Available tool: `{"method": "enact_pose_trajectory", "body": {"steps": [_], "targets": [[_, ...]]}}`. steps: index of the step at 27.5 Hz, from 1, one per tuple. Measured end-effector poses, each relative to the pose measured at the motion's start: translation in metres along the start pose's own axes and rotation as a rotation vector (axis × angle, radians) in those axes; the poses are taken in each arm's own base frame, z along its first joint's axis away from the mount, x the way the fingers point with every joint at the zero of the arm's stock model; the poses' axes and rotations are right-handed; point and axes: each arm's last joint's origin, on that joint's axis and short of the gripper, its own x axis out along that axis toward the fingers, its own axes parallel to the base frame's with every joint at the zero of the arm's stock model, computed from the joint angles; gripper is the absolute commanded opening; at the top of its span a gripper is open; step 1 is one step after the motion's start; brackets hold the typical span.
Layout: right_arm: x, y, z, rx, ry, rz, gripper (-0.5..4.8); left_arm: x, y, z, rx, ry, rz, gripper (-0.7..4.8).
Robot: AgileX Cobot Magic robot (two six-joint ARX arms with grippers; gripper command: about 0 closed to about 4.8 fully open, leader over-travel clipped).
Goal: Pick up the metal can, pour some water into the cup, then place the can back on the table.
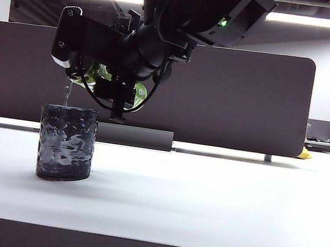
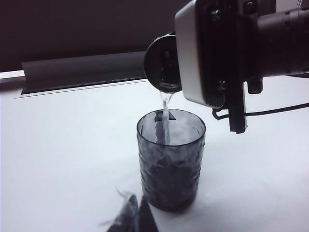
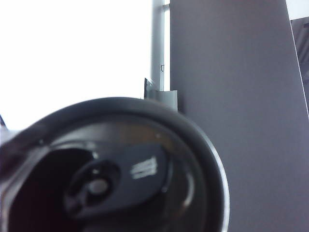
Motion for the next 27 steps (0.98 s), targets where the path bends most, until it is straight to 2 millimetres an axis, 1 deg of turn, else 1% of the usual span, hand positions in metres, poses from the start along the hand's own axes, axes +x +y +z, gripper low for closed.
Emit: {"method": "enact_pose_trajectory", "body": {"steps": [13, 27], "targets": [[0.0000, -0.0003, -0.0014, -0.047, 0.048, -0.010, 2.33, 0.0000, 0.0000, 0.0000, 0.000, 0.000, 0.000, -0.05], [-0.0001, -0.0005, -0.0022, -0.048, 0.075, -0.016, 2.32, 0.0000, 0.0000, 0.0000, 0.000, 0.000, 0.000, -0.05]]}}
